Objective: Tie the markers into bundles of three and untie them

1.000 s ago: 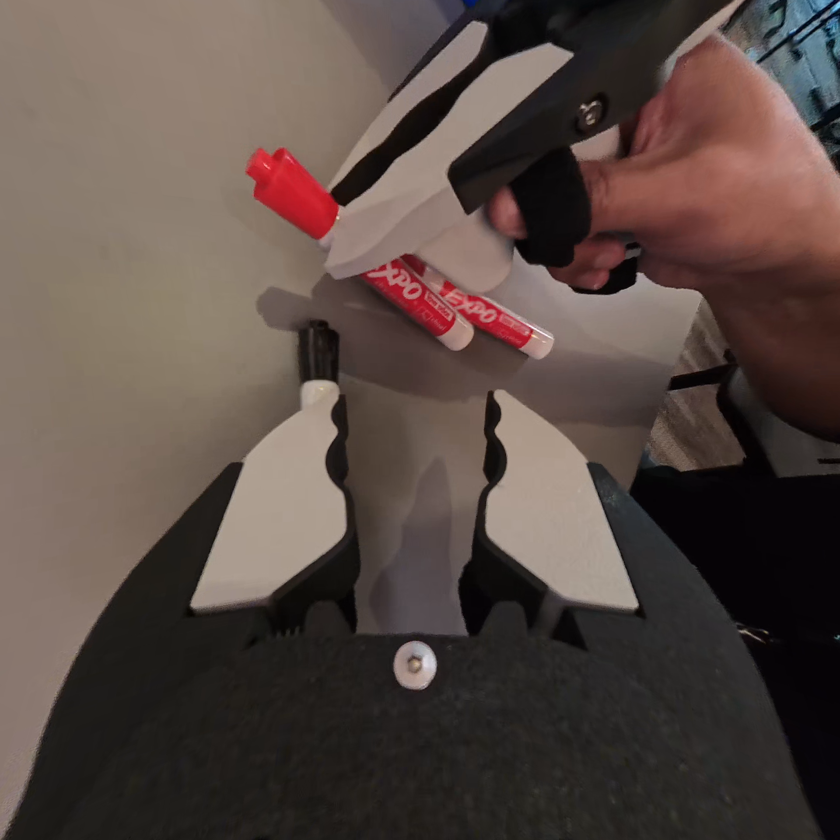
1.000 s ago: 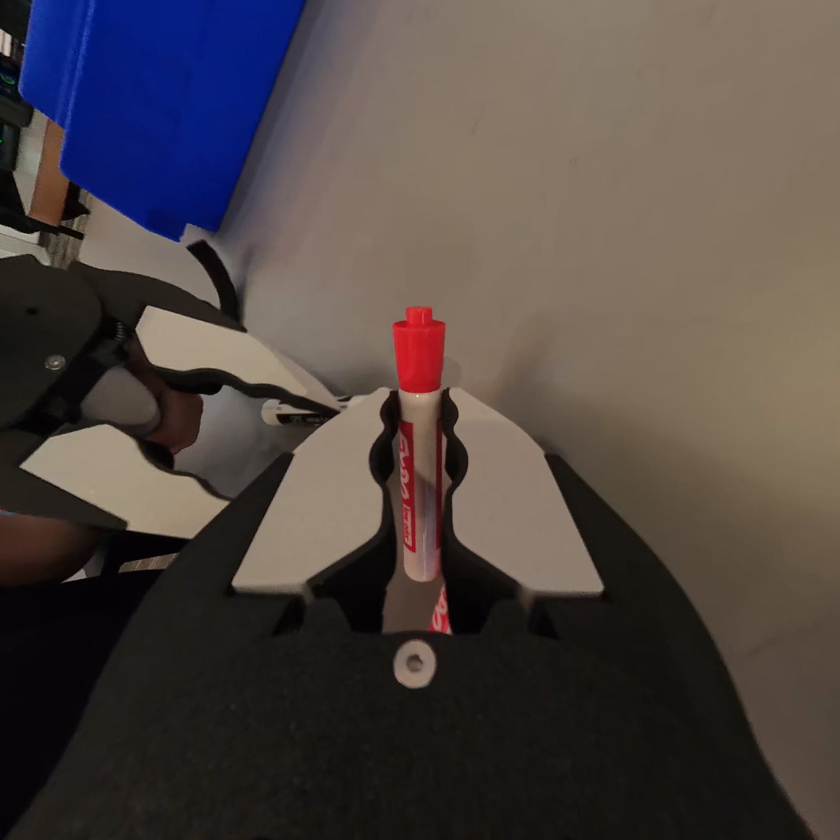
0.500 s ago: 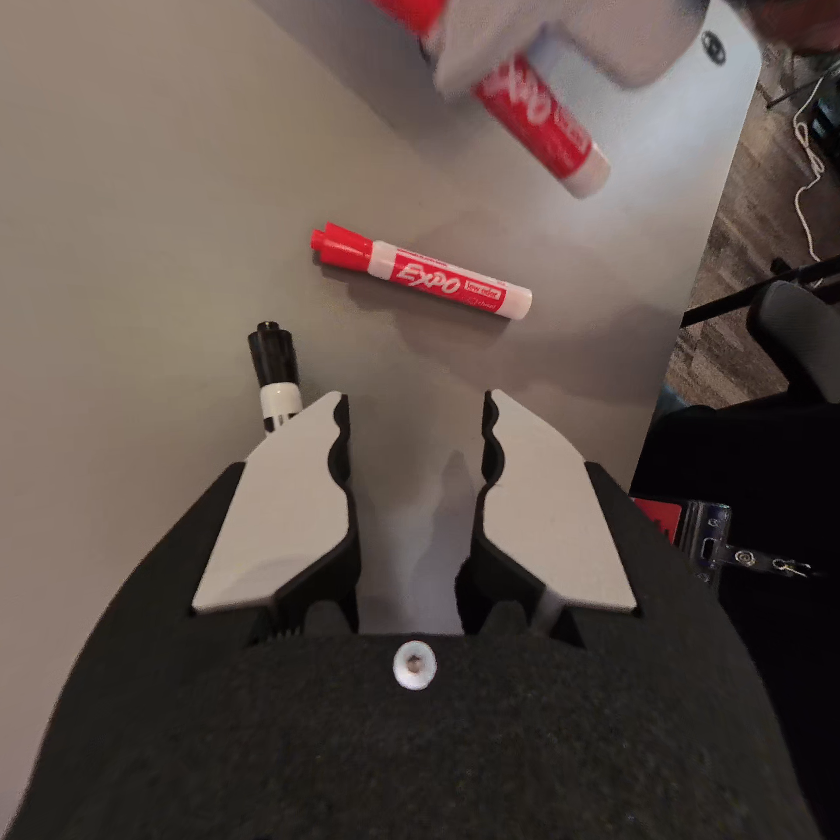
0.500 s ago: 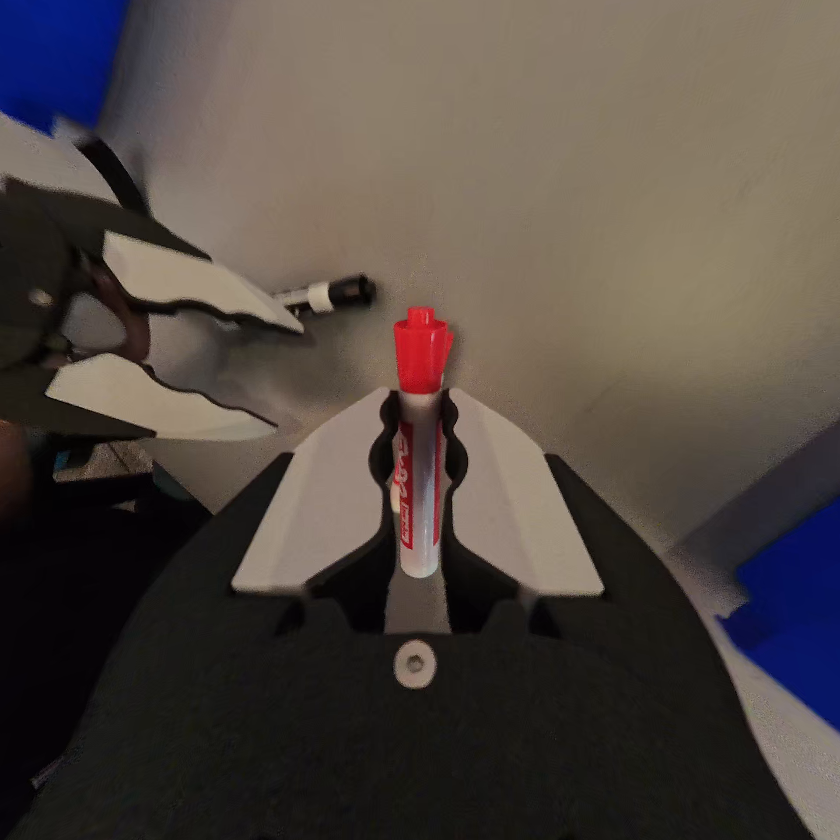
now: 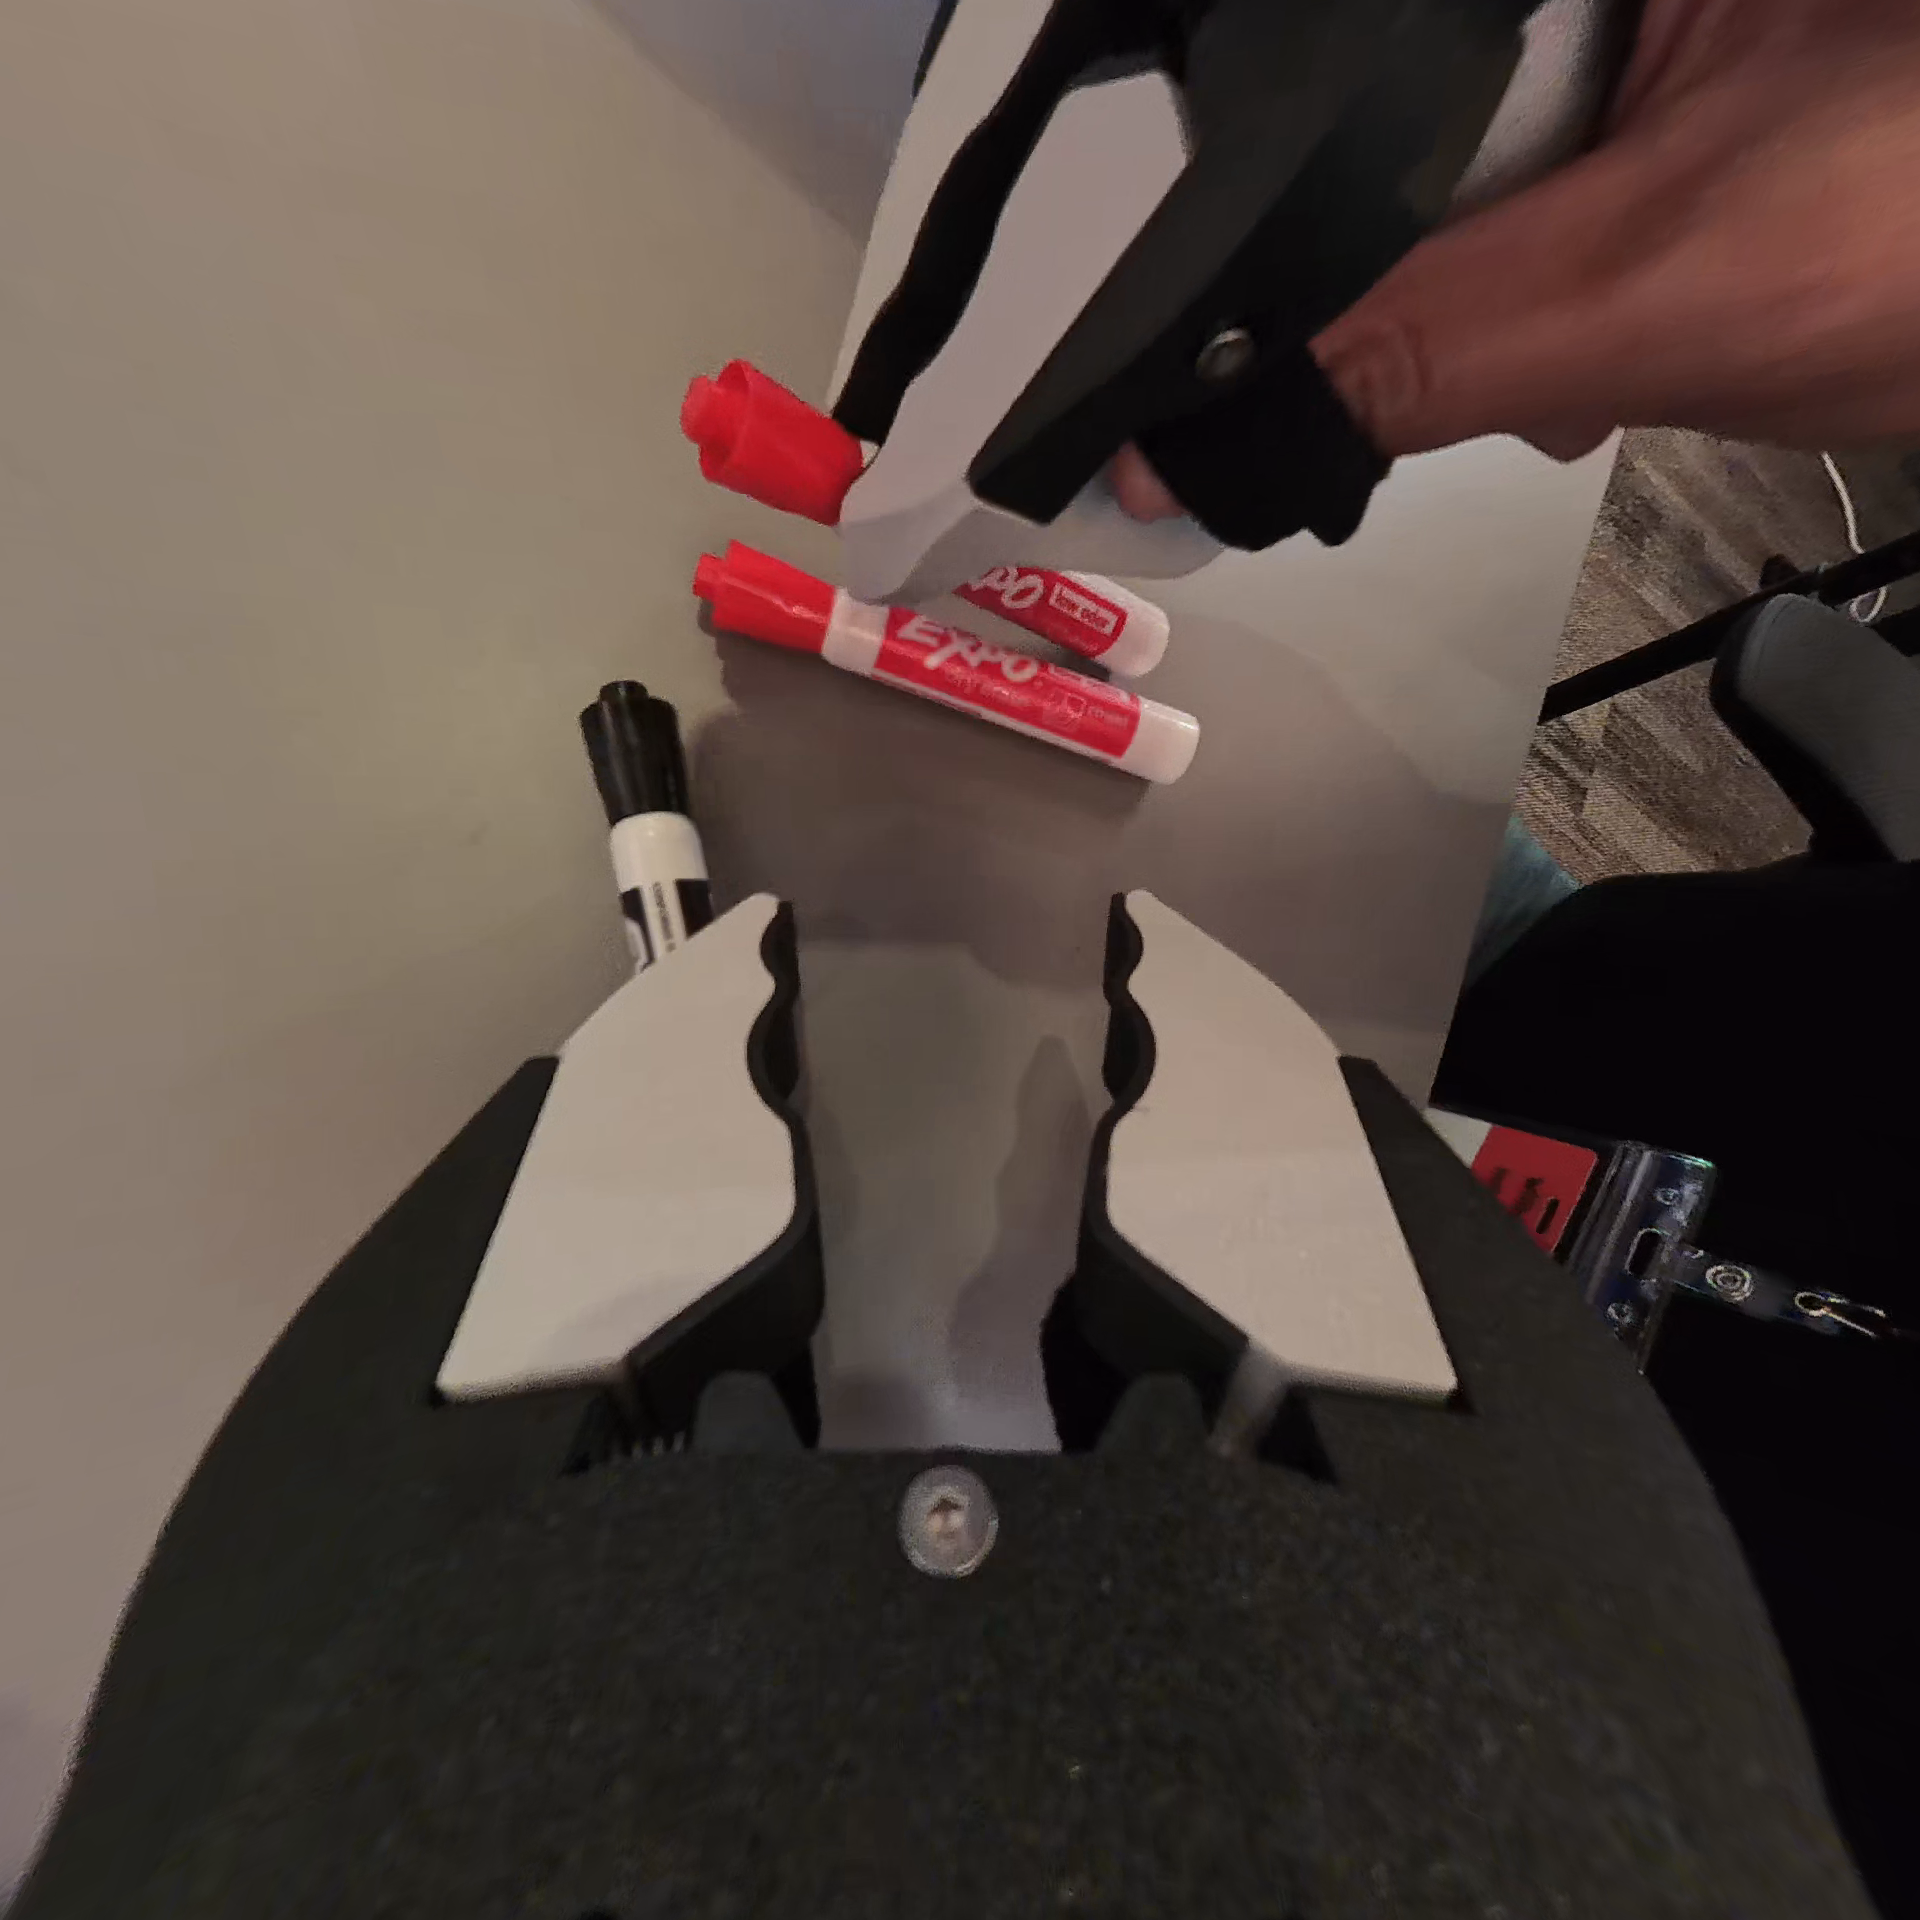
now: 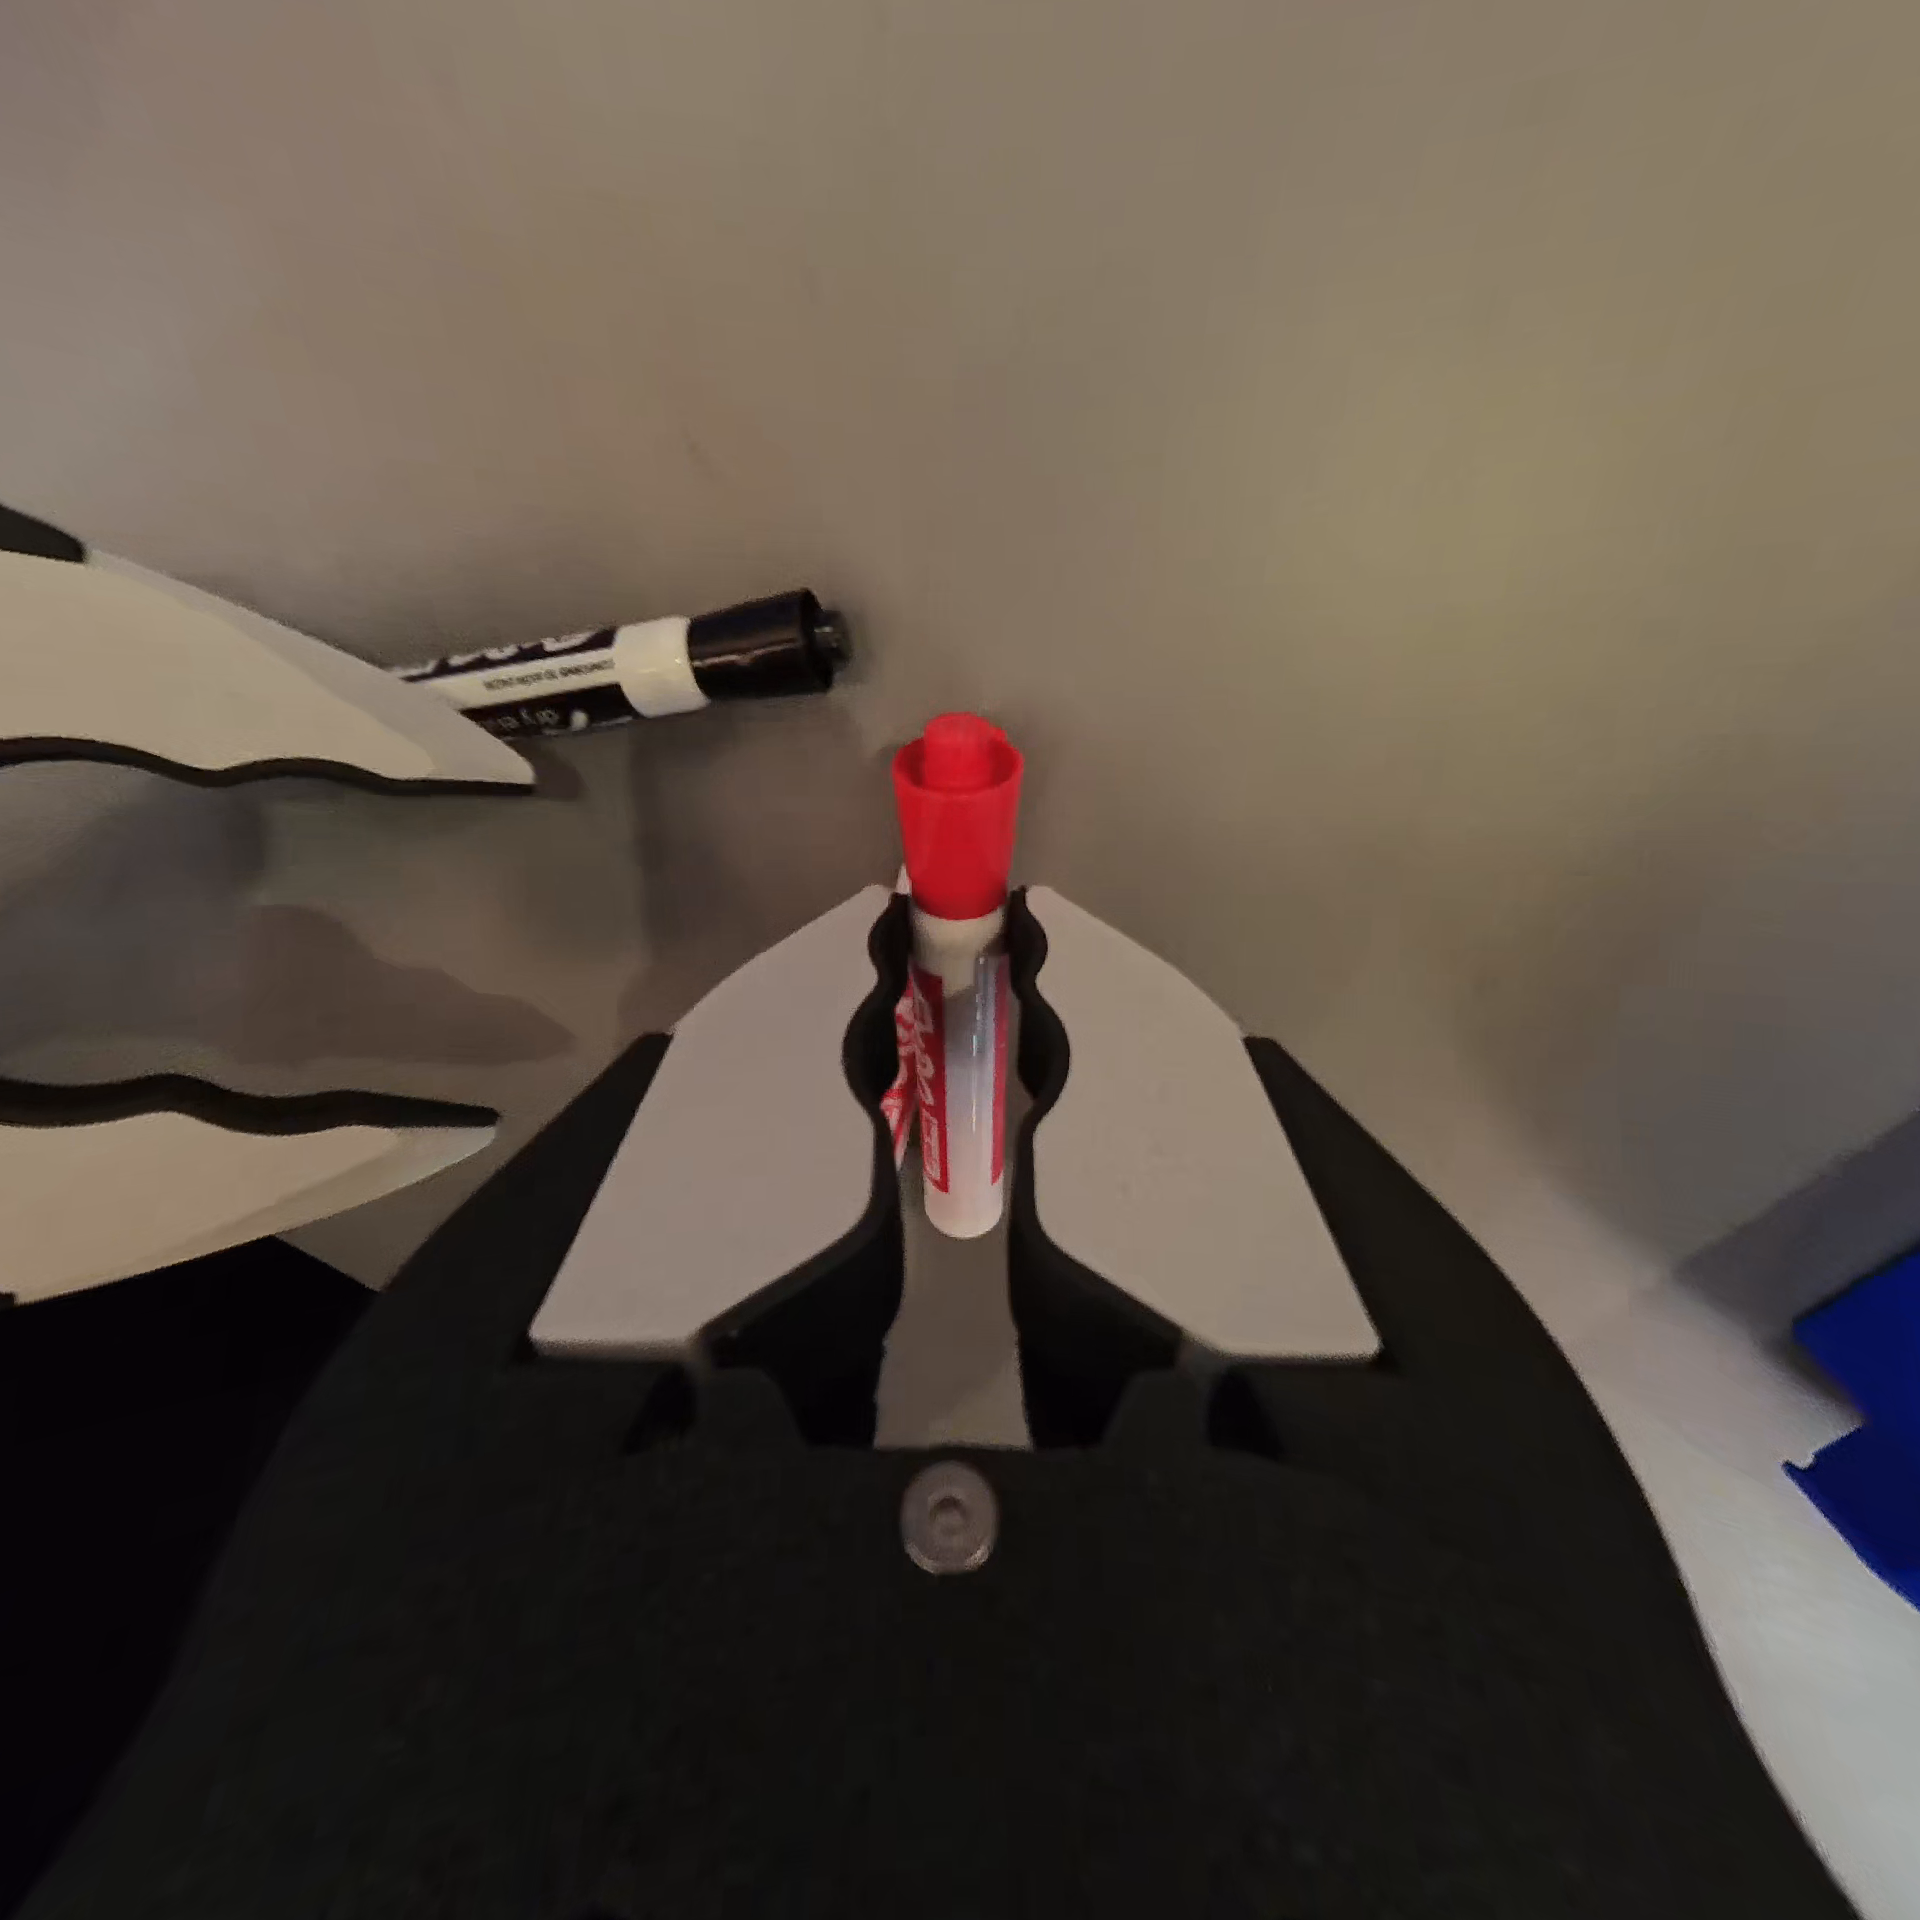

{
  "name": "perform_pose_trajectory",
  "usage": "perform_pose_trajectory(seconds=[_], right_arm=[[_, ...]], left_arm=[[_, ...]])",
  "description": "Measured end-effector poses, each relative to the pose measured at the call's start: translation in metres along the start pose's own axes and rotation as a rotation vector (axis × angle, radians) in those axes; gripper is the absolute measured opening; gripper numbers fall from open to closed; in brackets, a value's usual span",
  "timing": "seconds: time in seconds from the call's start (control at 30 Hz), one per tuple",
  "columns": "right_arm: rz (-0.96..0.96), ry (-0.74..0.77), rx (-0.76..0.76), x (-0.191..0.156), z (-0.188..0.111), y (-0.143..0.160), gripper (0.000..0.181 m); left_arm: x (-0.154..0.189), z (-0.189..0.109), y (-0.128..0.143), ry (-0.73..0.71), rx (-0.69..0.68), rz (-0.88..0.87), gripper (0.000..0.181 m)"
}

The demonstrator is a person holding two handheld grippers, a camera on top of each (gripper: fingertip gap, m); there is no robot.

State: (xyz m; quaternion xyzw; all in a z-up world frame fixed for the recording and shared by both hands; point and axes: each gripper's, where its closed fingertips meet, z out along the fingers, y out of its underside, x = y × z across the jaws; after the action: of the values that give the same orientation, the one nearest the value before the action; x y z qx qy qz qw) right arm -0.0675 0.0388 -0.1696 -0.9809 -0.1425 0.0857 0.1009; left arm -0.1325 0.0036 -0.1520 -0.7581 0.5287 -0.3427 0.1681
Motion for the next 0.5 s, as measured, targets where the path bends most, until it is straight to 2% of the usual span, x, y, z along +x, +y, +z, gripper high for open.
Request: perform_pose_trajectory(seconds=[0.17, 0.5], right_arm=[[-0.013, -0.021, -0.046, -0.009, 0.007, 0.0, 0.018], [-0.012, -0.04, -0.079, -0.014, 0.016, 0.003, 0.018]], left_arm=[[0.008, 0.003, 0.005, 0.062, -0.005, -0.014, 0.053], [0.037, 0.032, 0.016, 0.189, -0.078, -0.033, 0.055]])
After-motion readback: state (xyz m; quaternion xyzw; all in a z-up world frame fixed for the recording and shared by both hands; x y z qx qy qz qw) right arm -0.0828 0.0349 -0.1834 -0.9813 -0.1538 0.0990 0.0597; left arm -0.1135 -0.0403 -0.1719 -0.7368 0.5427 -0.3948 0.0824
